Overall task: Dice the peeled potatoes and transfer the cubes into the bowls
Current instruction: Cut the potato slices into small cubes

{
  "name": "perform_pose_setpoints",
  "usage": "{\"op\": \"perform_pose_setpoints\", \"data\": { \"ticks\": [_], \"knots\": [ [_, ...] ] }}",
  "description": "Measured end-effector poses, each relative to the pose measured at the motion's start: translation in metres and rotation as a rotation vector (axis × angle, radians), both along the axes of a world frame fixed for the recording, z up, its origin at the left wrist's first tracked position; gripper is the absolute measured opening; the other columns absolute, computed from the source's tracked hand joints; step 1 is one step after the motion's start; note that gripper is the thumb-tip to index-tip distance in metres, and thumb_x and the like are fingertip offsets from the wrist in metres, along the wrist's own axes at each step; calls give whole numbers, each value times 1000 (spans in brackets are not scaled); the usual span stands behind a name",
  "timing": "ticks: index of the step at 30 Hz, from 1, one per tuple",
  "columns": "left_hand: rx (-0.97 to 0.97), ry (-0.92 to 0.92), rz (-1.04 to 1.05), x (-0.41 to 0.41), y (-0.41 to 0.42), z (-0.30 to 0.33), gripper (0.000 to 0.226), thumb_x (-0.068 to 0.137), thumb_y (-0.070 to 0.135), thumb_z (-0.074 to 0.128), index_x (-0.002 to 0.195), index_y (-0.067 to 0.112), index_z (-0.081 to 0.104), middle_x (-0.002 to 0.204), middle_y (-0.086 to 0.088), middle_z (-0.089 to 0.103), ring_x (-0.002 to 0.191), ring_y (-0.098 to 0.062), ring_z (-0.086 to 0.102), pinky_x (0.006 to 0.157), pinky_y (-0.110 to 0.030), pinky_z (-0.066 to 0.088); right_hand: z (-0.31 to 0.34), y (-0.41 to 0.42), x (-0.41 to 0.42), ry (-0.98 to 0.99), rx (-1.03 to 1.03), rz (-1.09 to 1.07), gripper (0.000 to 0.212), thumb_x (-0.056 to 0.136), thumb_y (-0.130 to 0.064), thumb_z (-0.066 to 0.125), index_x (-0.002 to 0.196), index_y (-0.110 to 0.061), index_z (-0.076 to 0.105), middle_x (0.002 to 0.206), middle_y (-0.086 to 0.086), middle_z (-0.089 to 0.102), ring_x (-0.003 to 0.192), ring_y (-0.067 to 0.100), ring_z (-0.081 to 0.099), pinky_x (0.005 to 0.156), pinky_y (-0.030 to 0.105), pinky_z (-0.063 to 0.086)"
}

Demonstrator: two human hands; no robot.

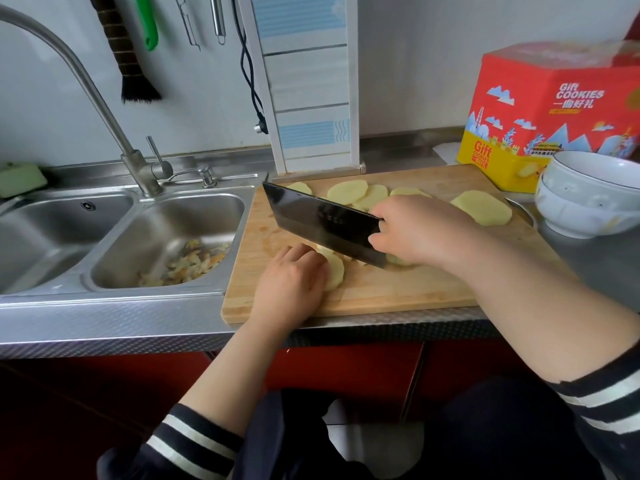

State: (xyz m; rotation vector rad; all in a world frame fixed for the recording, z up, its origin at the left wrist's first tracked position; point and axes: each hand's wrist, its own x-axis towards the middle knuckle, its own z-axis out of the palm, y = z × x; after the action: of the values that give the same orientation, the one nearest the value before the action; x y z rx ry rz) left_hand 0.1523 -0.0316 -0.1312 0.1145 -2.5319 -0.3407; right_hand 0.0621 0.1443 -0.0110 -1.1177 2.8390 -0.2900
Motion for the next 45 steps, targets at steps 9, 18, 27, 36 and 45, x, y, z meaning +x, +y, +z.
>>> {"op": "perform_pose_setpoints", "data": {
  "ticks": [9, 18, 27, 36, 45],
  "knots": [
    [45, 54, 17, -2, -2, -7, 25, 88, 30, 51, 86, 13, 70, 85, 0, 61, 78, -23, 54, 63, -29, 41, -3, -6, 6, 29, 62, 50, 18, 91, -20, 50, 74, -22, 47, 75, 0, 56, 67, 18, 53, 51, 27, 34],
    [79, 79, 2, -1, -4, -9, 29, 89, 32, 50, 88, 12, 72, 88, 2, 64, 80, -20, 54, 66, -25, 38, -10, -1, 7, 30, 43, 57, 23, 94, -23, 46, 72, -25, 42, 73, -1, 54, 65, 17, 51, 49, 28, 31],
    [90, 86, 9, -1, -4, -10, 27, 88, 31, 51, 87, 13, 71, 88, 3, 63, 80, -19, 54, 66, -24, 37, -7, 4, 9, 6, 41, 69, 22, 97, -26, 45, 75, -26, 45, 72, -2, 54, 64, 16, 51, 49, 27, 31],
    [5, -4, -1, 1, -5, -11, 58, 80, 71, 53, 93, 16, 67, 95, 1, 60, 88, -18, 50, 72, -30, 43, -6, 5, 14, 26, 60, 66, 15, 98, -25, 43, 85, -24, 52, 72, -4, 53, 64, 14, 49, 49, 27, 28],
    [48, 12, 9, 7, -10, -11, 47, 80, 62, 56, 94, 19, 68, 101, 7, 60, 92, -16, 49, 72, -27, 43, -3, -5, 3, -30, 136, 66, 11, 98, -27, 44, 89, -22, 50, 80, -2, 54, 69, 15, 52, 52, 29, 36]
  ]
}}
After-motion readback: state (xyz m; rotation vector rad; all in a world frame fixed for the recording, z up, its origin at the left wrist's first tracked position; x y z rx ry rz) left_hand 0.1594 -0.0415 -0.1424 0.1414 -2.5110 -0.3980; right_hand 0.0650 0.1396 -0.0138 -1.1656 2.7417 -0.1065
